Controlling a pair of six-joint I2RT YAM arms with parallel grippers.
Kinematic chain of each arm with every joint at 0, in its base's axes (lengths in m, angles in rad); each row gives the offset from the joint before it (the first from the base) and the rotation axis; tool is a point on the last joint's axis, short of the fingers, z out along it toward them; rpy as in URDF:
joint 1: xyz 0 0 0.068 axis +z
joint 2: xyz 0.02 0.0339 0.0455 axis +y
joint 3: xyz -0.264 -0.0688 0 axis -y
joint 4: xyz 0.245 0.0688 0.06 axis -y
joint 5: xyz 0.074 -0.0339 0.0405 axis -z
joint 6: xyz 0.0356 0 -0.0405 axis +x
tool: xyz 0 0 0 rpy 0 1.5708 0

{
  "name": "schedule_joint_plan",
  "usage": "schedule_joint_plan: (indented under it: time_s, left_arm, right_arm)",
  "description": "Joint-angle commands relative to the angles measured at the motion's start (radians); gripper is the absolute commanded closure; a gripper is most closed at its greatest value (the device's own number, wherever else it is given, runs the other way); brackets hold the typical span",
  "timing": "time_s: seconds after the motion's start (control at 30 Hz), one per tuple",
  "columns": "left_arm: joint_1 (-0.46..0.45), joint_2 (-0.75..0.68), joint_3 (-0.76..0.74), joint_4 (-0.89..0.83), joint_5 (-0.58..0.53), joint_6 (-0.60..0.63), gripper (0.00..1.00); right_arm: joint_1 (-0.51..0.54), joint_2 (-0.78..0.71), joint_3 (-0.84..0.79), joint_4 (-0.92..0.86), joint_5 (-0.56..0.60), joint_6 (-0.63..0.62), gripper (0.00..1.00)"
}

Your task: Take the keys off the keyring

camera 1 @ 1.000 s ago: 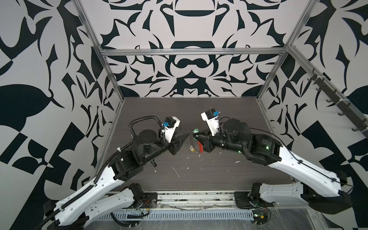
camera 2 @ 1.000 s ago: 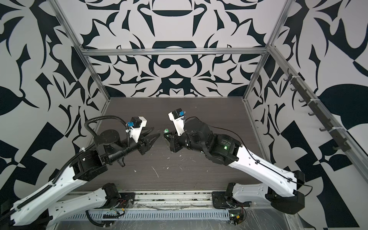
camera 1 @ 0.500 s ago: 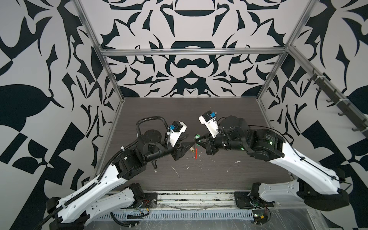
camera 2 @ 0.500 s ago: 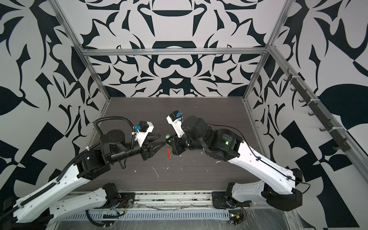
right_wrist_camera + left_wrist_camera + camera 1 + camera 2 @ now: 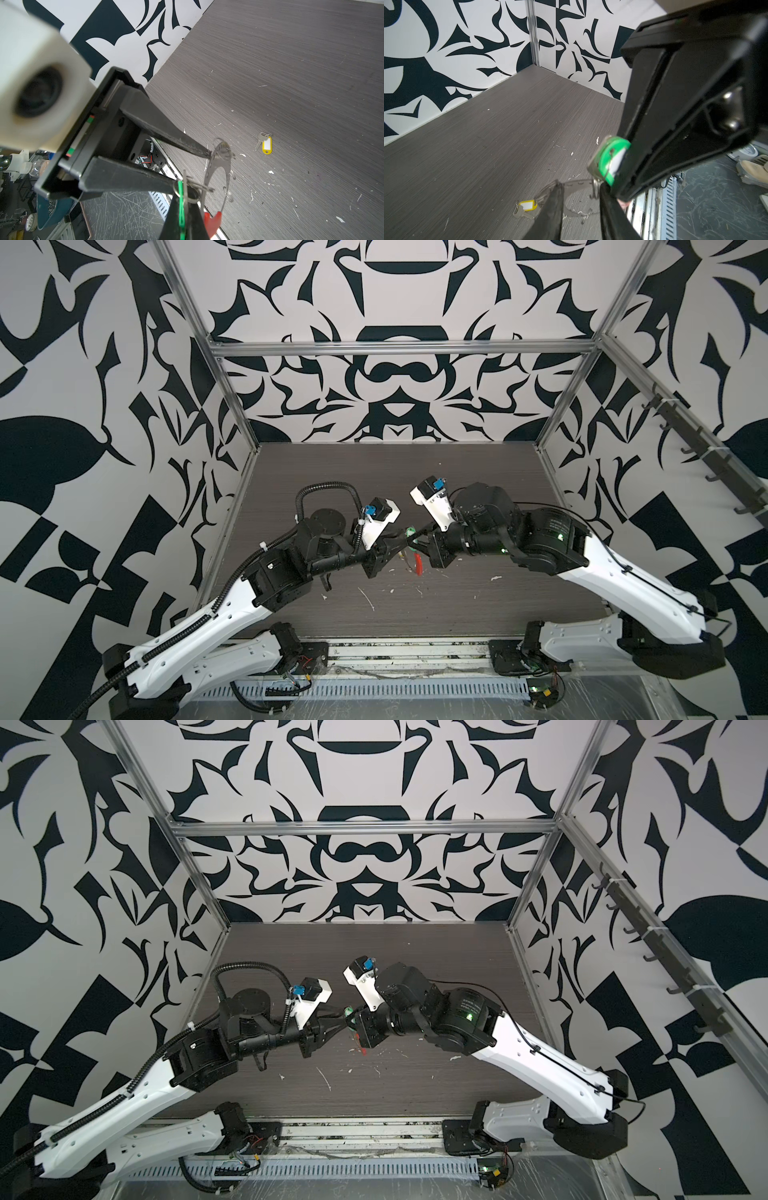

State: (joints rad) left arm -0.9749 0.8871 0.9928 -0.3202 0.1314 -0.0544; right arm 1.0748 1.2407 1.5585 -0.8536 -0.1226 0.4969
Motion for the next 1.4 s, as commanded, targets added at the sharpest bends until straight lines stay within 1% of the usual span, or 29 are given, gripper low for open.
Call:
schedule_joint_plan:
  time_s: [0.0, 0.13, 0.27, 0.33, 0.4, 0.43, 0.7, 0.8, 0.83, 1.23, 1.37]
  left_arm:
    - [-0.003, -0.002, 0.043, 0.012, 0.033, 0.014, 0.70]
    - [-0.004, 0.001, 0.050, 0.010, 0.022, 0.020, 0.73]
    - [-0.004, -0.002, 0.051, 0.009, -0.004, 0.028, 0.75]
    - [-0.004, -0.004, 0.054, 0.006, -0.013, 0.030, 0.74]
    - [-0.004, -0.007, 0.057, 0.004, -0.023, 0.031, 0.67]
    - [-0.005, -0.008, 0.056, 0.004, -0.028, 0.033, 0.66]
    - [-0.005, -0.013, 0.064, 0.003, -0.044, 0.039, 0.64]
    - [-0.006, -0.014, 0.068, 0.004, -0.045, 0.042, 0.61]
    - [-0.007, -0.013, 0.069, 0.004, -0.042, 0.045, 0.61]
    - [-0.017, -0.016, 0.069, 0.003, -0.035, 0.053, 0.82]
    - [-0.020, -0.016, 0.069, -0.002, -0.032, 0.053, 0.87]
  right_arm:
    - [0.000, -0.002, 0.037, 0.034, -0.019, -0.009, 1.00]
    - [0.000, -0.002, 0.034, 0.040, -0.022, -0.004, 1.00]
    - [0.000, 0.001, 0.032, 0.041, -0.028, -0.001, 1.00]
    - [0.000, 0.000, 0.031, 0.041, -0.028, 0.000, 1.00]
    - [0.000, -0.001, 0.028, 0.042, -0.029, 0.000, 1.00]
    - [0.000, -0.001, 0.028, 0.044, -0.029, 0.000, 1.00]
    - [0.000, 0.000, 0.023, 0.049, -0.032, 0.002, 1.00]
    - [0.000, 0.000, 0.019, 0.051, -0.035, 0.003, 1.00]
    - [0.000, 0.000, 0.018, 0.053, -0.035, 0.003, 1.00]
    - [0.000, -0.007, 0.011, 0.053, -0.031, 0.005, 1.00]
    - [0.000, -0.011, 0.008, 0.050, -0.029, 0.005, 1.00]
